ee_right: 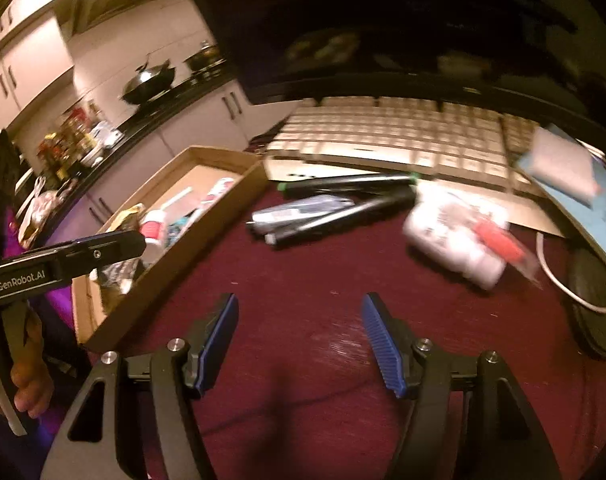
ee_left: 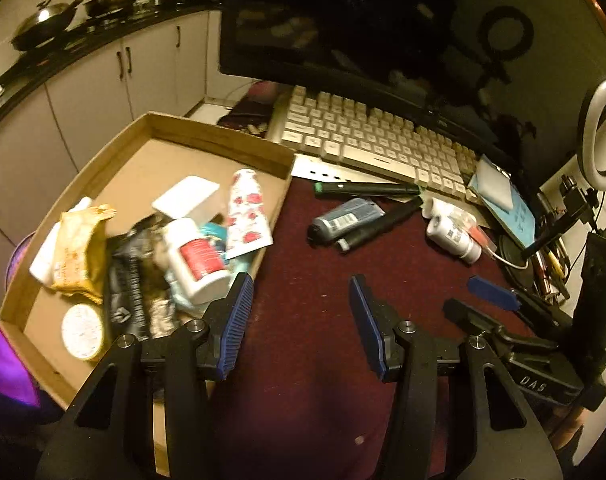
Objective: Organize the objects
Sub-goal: 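Move both tools back toward the black marker and green-label white bottle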
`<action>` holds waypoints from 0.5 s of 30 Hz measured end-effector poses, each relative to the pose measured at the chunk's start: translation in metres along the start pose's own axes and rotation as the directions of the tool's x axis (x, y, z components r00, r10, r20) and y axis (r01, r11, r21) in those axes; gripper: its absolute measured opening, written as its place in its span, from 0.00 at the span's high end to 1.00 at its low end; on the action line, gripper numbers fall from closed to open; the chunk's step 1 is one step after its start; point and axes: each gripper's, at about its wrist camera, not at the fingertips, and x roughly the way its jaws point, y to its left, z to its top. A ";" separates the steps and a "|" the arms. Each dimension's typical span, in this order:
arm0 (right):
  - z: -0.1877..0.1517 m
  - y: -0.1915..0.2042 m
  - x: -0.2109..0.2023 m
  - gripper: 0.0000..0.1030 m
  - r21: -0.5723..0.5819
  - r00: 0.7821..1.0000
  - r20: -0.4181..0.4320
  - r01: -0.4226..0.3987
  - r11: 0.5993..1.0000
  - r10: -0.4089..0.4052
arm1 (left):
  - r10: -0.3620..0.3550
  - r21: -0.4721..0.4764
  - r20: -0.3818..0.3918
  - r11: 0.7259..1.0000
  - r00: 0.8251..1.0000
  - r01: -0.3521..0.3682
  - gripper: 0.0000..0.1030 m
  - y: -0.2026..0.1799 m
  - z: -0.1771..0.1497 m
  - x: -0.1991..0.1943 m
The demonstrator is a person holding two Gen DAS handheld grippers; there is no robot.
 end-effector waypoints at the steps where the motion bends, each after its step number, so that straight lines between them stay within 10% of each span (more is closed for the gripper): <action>1: 0.000 -0.005 -0.003 0.37 0.004 1.000 0.007 0.009 1.000 -0.009 | -0.002 0.003 -0.003 1.000 1.000 0.002 0.51 -0.003 0.001 0.002; 15: 0.023 -0.049 0.005 0.37 -0.088 0.986 0.033 0.165 0.982 -0.163 | -0.011 0.091 -0.036 0.996 0.999 0.015 0.51 -0.034 0.003 0.026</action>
